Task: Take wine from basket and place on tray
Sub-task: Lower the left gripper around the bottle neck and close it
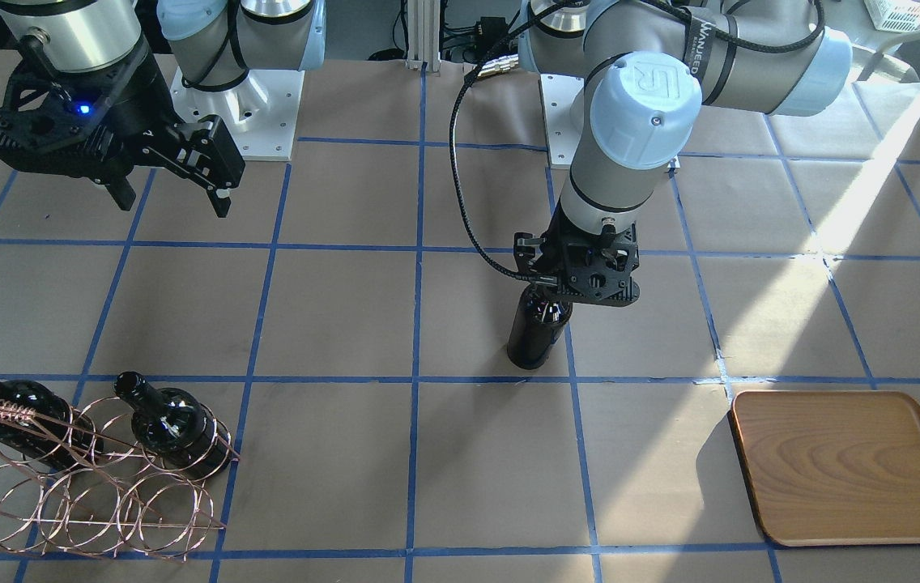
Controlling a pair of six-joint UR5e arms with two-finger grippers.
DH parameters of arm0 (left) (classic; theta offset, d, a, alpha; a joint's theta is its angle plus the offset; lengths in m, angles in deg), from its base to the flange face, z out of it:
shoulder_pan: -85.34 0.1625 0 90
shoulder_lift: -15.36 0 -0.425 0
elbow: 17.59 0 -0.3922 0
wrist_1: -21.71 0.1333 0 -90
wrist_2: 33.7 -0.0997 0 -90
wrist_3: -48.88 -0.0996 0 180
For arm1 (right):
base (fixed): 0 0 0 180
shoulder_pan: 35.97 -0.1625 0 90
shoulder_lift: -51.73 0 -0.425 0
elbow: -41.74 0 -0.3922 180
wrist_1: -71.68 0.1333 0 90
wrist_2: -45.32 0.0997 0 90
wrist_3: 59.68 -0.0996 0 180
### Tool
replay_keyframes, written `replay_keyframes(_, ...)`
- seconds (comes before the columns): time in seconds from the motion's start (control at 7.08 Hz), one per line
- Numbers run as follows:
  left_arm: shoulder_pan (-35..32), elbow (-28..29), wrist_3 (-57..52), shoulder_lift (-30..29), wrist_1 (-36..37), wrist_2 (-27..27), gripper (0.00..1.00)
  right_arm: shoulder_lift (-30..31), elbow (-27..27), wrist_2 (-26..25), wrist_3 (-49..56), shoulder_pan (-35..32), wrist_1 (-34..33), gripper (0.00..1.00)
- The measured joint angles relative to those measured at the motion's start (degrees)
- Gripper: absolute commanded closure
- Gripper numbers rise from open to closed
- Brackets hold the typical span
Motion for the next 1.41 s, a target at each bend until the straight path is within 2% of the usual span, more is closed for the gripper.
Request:
replay_keyframes(0.42,0.1,1.0,0.2,-0.3,-0.2,0.3,0.5,0.0,0.0,0.0,0.0,0.0,0.0,0.0)
replay_keyframes(0.57,0.1,1.3,0.2,-0.4,-0.2,0.3,0.64,0.0,0.0,0.0,0.0,0.0,-0.1,0.0)
replay_keyframes(0.71,0.1,1.4,0.3,-0.4,-0.2,0.4,1.0,0.0,0.0,0.0,0.0,0.0,-0.2,0.0)
replay_keyframes(1.27,0.1,1.5,0.5,-0.6,-2.7,2.3,0.98,0.0,0.0,0.0,0.0,0.0,-0.5,0.0)
replay_keyframes(1.41,0.2,1.7,0.5,-0.6,-2.8,2.5,0.24,0.0,0.0,0.0,0.0,0.0,-0.5,0.0)
